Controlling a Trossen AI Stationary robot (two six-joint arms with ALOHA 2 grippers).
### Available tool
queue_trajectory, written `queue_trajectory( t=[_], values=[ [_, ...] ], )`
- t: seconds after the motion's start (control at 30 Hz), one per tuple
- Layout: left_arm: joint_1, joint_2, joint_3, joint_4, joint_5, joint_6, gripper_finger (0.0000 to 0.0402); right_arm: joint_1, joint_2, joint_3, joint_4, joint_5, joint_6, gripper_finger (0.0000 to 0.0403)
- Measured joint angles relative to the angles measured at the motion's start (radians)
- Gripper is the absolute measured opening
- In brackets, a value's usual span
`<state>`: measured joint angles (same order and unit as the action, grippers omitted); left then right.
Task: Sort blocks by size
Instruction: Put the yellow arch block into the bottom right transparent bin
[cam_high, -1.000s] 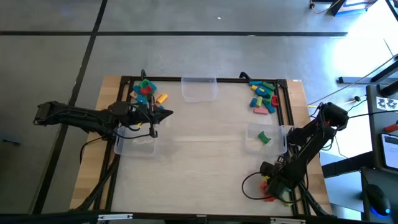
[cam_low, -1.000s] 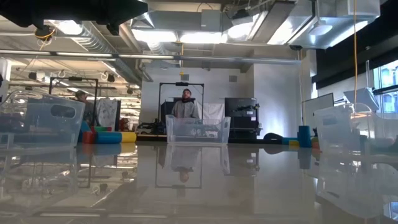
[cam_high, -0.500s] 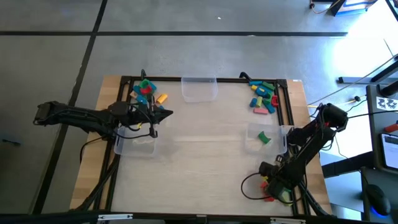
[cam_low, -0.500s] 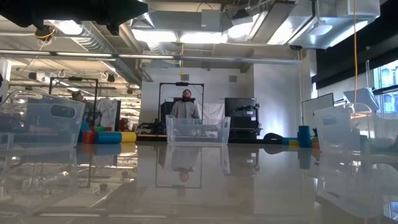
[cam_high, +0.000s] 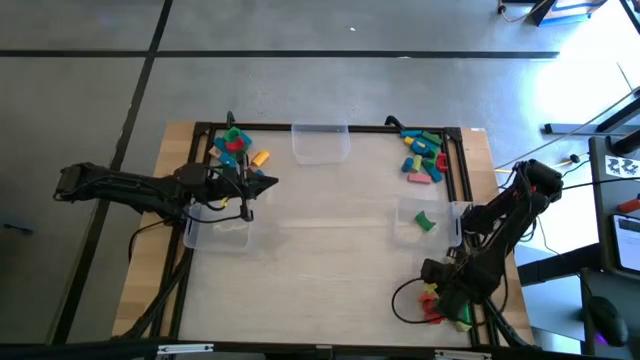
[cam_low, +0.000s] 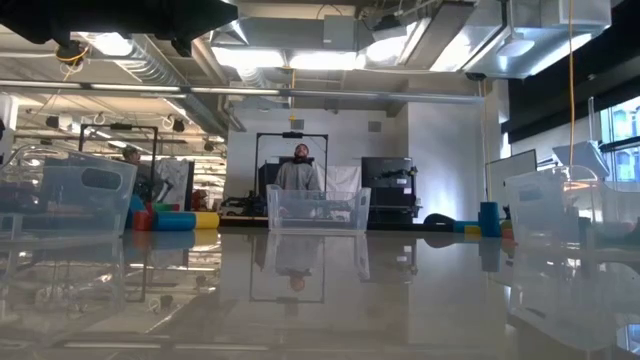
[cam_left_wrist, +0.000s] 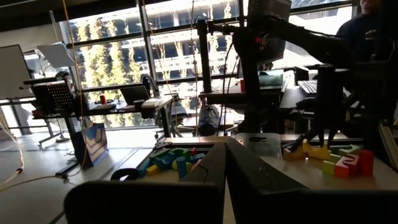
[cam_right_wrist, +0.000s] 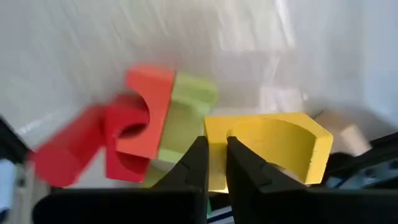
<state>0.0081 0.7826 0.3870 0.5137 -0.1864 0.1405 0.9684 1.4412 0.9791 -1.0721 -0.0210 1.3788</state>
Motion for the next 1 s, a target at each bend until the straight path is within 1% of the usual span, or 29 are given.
queue_trajectory(
  t=[0.17,0.3,0.37,0.6,0.73,0.8,0.9,1.0],
  values=[
    [0.000,0.000,0.000,0.000,0.000,0.001,0.0004,0.000,-0.044,0.079,-0.117,0.173,0.000,0.0041],
    [0.000,0.000,0.000,0.002,0.000,0.003,0.0004,-0.017,-0.079,0.101,-0.221,0.311,0.001,0.0039],
    [0.000,0.000,0.000,0.014,0.000,0.014,0.0004,-0.042,-0.092,0.101,-0.277,0.361,0.001,0.0039],
    [0.000,0.000,0.000,0.020,0.000,0.017,0.0004,-0.177,-0.096,0.101,-0.439,0.445,-0.003,0.0038],
    [0.000,0.000,0.000,0.020,0.000,0.017,0.0004,-0.245,-0.096,0.101,-0.447,0.533,-0.068,0.0039],
    [0.000,0.000,0.000,0.020,0.000,0.017,0.0004,-0.275,-0.096,0.101,-0.446,0.560,-0.089,0.0042],
    [0.000,0.000,0.000,0.021,0.000,0.017,0.0004,-0.324,-0.096,0.078,-0.437,0.567,-0.108,0.0043],
    [0.000,0.000,0.000,0.020,0.000,0.014,0.0004,-0.365,-0.096,0.024,-0.411,0.532,-0.109,0.0044]
  ],
)
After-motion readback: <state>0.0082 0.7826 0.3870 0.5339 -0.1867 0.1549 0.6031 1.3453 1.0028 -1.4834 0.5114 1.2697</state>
